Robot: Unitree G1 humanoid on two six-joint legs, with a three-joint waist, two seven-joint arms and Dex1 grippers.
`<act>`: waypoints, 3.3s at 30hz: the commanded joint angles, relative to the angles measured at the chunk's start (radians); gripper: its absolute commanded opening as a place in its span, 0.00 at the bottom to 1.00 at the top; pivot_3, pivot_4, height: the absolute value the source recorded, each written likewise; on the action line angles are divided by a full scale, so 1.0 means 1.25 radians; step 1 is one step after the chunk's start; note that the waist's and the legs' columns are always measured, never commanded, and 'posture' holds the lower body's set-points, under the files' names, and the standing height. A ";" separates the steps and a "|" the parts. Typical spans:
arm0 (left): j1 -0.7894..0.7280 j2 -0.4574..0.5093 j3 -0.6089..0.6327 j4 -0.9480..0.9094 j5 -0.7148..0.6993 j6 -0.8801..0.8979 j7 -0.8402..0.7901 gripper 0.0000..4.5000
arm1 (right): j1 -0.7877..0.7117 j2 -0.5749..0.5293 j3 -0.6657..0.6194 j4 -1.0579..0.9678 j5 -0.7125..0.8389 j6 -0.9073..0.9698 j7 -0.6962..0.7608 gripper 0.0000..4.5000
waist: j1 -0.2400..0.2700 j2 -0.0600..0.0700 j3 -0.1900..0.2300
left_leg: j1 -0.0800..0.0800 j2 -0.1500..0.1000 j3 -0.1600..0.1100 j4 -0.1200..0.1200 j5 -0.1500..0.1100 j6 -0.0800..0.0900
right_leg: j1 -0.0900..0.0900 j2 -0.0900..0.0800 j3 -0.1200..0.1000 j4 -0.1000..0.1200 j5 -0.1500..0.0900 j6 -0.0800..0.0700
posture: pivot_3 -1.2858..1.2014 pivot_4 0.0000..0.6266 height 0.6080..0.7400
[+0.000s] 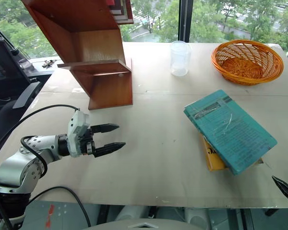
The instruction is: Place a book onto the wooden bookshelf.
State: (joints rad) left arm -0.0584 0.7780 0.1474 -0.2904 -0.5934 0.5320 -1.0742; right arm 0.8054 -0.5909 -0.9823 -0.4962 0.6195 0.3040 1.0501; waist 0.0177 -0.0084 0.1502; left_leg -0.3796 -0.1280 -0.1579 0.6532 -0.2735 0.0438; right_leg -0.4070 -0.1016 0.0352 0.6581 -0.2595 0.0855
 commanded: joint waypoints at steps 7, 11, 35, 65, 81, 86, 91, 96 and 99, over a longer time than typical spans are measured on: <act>-0.084 -0.029 -0.001 -0.053 -0.060 0.005 -0.001 1.00 | -0.161 -0.085 0.040 -0.176 -0.024 0.155 -0.276 1.00 | -0.001 0.000 0.000 | 0.000 0.000 0.002 0.000 0.000 -0.001 | -0.001 0.000 0.000 0.000 0.000 0.000 | 0.52 0.24 1.00; -0.124 -0.042 -0.035 -0.099 -0.083 -0.007 -0.028 1.00 | -0.332 -0.223 0.134 -0.161 0.034 0.379 -0.409 1.00 | -0.002 -0.001 0.001 | -0.001 0.000 0.001 0.000 0.001 -0.002 | -0.001 0.000 0.000 0.001 0.000 0.000 | 0.52 0.24 1.00; -0.067 -0.056 -0.074 -0.173 -0.082 -0.074 -0.050 1.00 | -0.659 -0.432 0.529 0.002 -0.063 0.651 -0.337 0.01 | -0.003 -0.003 0.001 | -0.003 0.000 0.004 0.001 0.001 -0.001 | -0.003 0.000 -0.001 -0.001 0.000 0.000 | 0.52 0.24 1.00; -0.568 -0.514 -0.055 0.550 -0.223 0.676 0.456 1.00 | -0.066 0.000 -0.110 -0.183 0.142 0.100 0.057 0.99 | 0.002 -0.004 0.001 | -0.001 0.000 0.001 0.009 0.001 -0.001 | 0.002 0.002 -0.003 0.003 0.001 0.002 | 0.52 0.24 1.00; -0.596 -0.664 -0.006 0.665 -0.181 0.598 0.392 0.05 | 0.003 0.041 -0.057 -0.237 0.165 0.031 -0.009 1.00 | 0.016 -0.005 0.001 | -0.004 0.000 0.002 0.010 0.001 -0.001 | -0.001 0.001 -0.003 0.003 0.001 0.003 | 0.52 0.24 1.00; -0.570 -0.573 0.087 0.543 -0.281 0.707 0.355 0.01 | -0.035 0.022 -0.018 -0.242 0.197 0.026 -0.042 1.00 | 0.006 -0.005 0.001 | -0.004 0.000 0.002 0.010 0.001 -0.002 | -0.002 0.001 -0.002 0.004 0.001 0.002 | 0.52 0.24 1.00; -0.518 -0.420 0.094 0.211 -0.318 0.694 0.336 0.01 | -0.157 -0.027 0.057 -0.223 0.256 0.041 -0.106 1.00 | -0.003 -0.006 0.002 | -0.004 0.000 0.002 0.010 0.001 -0.002 | -0.002 0.001 -0.002 0.004 0.001 0.002 | 0.52 0.24 1.00; -0.478 -0.105 -0.119 -0.119 -0.028 0.233 0.100 0.01 | -0.336 -0.085 0.176 -0.152 0.252 0.058 -0.159 1.00 | 0.002 -0.005 0.001 | -0.003 0.000 0.005 0.008 0.001 -0.002 | -0.002 0.001 0.001 0.003 0.002 0.002 | 0.52 0.24 1.00; -0.571 -0.027 -0.109 -0.110 0.047 0.096 0.061 0.01 | -0.418 -0.104 0.240 -0.083 0.215 0.045 -0.147 1.00 | 0.019 -0.006 0.002 | -0.004 0.000 0.004 0.009 0.001 -0.002 | -0.002 0.001 0.001 0.002 0.002 0.001 | 0.52 0.24 1.00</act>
State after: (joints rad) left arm -0.7125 0.7112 -0.0150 -0.3976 -0.5869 0.7676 -0.9695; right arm 0.2923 -0.7139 -0.6957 -0.6266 0.9060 0.3797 0.8644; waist 0.0419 -0.0153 0.1526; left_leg -0.3842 -0.1283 -0.1539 0.6654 -0.2725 0.0419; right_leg -0.4089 -0.1009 0.0354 0.6606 -0.2571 0.0870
